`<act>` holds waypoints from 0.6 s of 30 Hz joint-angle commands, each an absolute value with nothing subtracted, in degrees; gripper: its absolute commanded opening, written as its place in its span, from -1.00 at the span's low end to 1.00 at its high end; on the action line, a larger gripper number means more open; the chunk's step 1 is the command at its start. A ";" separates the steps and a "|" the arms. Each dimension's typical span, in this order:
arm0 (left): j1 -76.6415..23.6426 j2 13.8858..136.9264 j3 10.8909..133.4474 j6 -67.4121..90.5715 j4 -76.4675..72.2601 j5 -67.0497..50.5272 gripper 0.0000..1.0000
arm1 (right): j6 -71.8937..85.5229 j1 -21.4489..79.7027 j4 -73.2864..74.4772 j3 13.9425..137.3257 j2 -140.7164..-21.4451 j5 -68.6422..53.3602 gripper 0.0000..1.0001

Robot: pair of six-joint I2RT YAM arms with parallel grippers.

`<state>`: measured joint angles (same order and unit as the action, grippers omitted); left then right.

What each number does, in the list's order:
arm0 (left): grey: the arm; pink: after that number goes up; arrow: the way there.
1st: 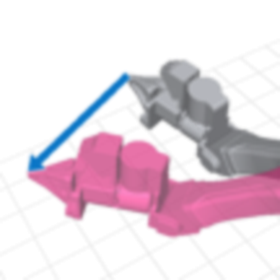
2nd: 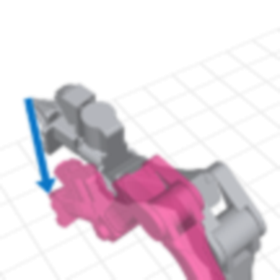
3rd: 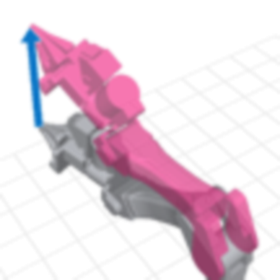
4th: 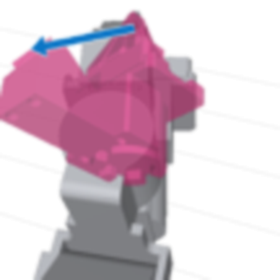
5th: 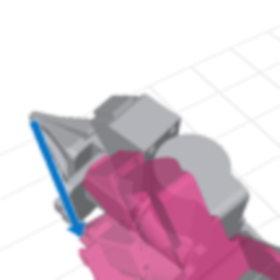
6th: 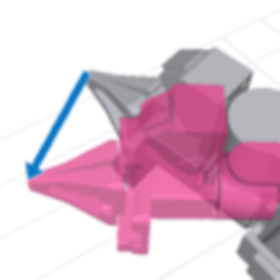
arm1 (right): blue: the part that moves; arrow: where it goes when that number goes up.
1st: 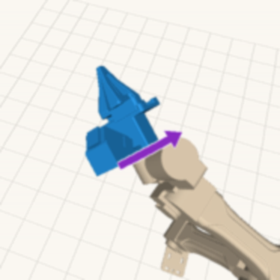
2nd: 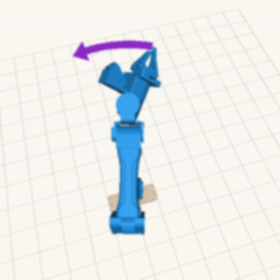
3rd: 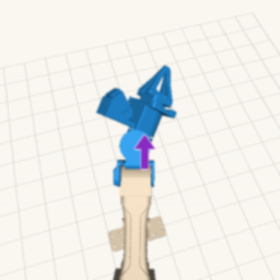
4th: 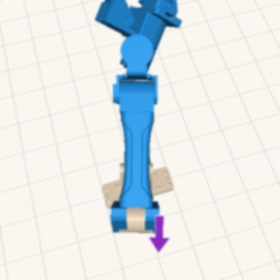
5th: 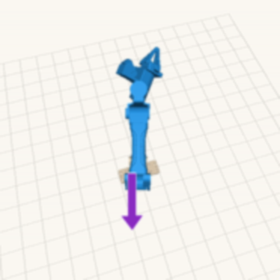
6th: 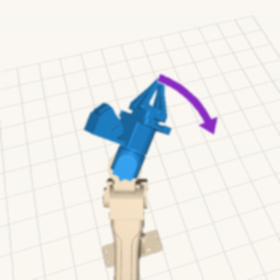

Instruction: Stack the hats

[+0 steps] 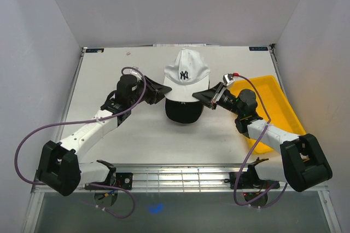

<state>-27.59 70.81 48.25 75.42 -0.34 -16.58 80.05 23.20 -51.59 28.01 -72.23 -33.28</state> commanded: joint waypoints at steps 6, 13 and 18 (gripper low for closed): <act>-28.21 68.38 47.73 72.25 -0.27 -17.23 -1.00 | 74.00 25.49 -48.07 22.86 -73.74 -40.08 -0.84; -28.21 68.11 44.04 72.33 -0.26 -16.87 -1.00 | 73.30 25.40 -48.34 20.92 -74.71 -39.90 -0.84; -28.12 68.47 41.84 72.07 -0.26 -16.96 -1.00 | 72.86 25.40 -47.99 19.17 -74.97 -39.20 -0.84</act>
